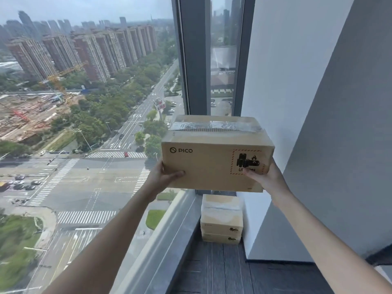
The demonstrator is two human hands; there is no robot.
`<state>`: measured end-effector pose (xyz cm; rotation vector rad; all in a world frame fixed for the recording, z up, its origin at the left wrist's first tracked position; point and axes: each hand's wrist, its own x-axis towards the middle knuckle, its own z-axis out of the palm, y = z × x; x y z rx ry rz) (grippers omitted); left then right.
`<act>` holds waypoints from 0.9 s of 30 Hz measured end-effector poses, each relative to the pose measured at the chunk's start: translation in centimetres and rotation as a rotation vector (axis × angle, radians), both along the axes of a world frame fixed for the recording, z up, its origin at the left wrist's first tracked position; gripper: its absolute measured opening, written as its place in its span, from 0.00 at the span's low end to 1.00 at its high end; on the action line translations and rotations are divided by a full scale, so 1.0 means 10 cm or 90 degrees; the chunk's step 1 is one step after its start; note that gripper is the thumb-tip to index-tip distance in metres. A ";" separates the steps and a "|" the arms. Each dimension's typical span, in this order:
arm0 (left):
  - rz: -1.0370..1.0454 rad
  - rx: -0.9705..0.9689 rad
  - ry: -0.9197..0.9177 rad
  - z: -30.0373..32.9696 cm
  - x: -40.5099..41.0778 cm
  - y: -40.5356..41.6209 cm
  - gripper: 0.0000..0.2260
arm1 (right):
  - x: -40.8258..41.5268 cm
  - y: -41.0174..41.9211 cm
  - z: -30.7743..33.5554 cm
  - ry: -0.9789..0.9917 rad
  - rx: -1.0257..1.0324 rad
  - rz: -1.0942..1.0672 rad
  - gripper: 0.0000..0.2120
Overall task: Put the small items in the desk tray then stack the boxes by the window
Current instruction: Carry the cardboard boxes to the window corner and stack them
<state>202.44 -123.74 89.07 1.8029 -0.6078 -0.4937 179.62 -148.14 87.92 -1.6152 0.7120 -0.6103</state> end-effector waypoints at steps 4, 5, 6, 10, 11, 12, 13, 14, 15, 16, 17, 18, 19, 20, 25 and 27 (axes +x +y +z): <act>0.004 0.037 0.034 -0.33 0.39 -0.58 0.29 | 0.45 -0.65 -0.36 0.041 0.037 0.010 0.34; 0.008 0.040 0.049 -0.43 0.50 -0.72 0.29 | 0.56 -0.79 -0.46 0.051 0.046 0.009 0.33; 0.008 0.045 0.059 -0.52 0.58 -0.85 0.29 | 0.66 -0.90 -0.56 0.059 0.058 0.009 0.32; 0.010 0.061 0.109 -0.95 0.90 -1.21 0.28 | 0.98 -1.22 -1.00 0.088 0.110 -0.005 0.33; 0.012 0.068 0.118 -1.06 0.99 -1.29 0.30 | 1.05 -1.30 -1.12 0.095 0.119 -0.012 0.33; 0.010 0.070 0.128 -1.19 1.07 -1.37 0.32 | 1.12 -1.37 -1.24 0.102 0.126 -0.017 0.33; 0.006 0.067 0.138 -1.31 1.15 -1.45 0.32 | 1.19 -1.43 -1.37 0.107 0.131 -0.019 0.33; 0.000 0.064 0.146 -1.44 1.23 -1.53 0.31 | 1.25 -1.49 -1.50 0.115 0.136 -0.023 0.34; -0.004 0.067 0.155 -1.57 1.29 -1.60 0.30 | 1.29 -1.53 -1.61 0.124 0.144 -0.030 0.35; -0.009 0.074 0.160 -1.71 1.35 -1.68 0.29 | 1.34 -1.57 -1.72 0.132 0.150 -0.040 0.34; -0.015 0.082 0.168 -1.86 1.42 -1.75 0.28 | 1.38 -1.61 -1.85 0.138 0.159 -0.053 0.33; -0.023 0.091 0.181 -2.03 1.50 -1.82 0.26 | 1.41 -1.65 -1.97 0.146 0.169 -0.065 0.31; -0.028 0.094 0.197 -2.20 1.55 -1.89 0.24 | 1.46 -1.68 -2.10 0.153 0.182 -0.074 0.30; -0.032 0.098 0.212 -2.38 1.59 -1.96 0.22 | 1.49 -1.72 -2.25 0.158 0.191 -0.079 0.29; -0.027 0.115 0.259 -3.33 1.65 -2.20 0.24 | 1.56 -1.83 -3.05 0.162 0.237 -0.097 0.23; -0.029 0.136 0.266 -3.72 1.64 -2.23 0.27 | 1.54 -1.87 -3.42 0.172 0.256 -0.100 0.23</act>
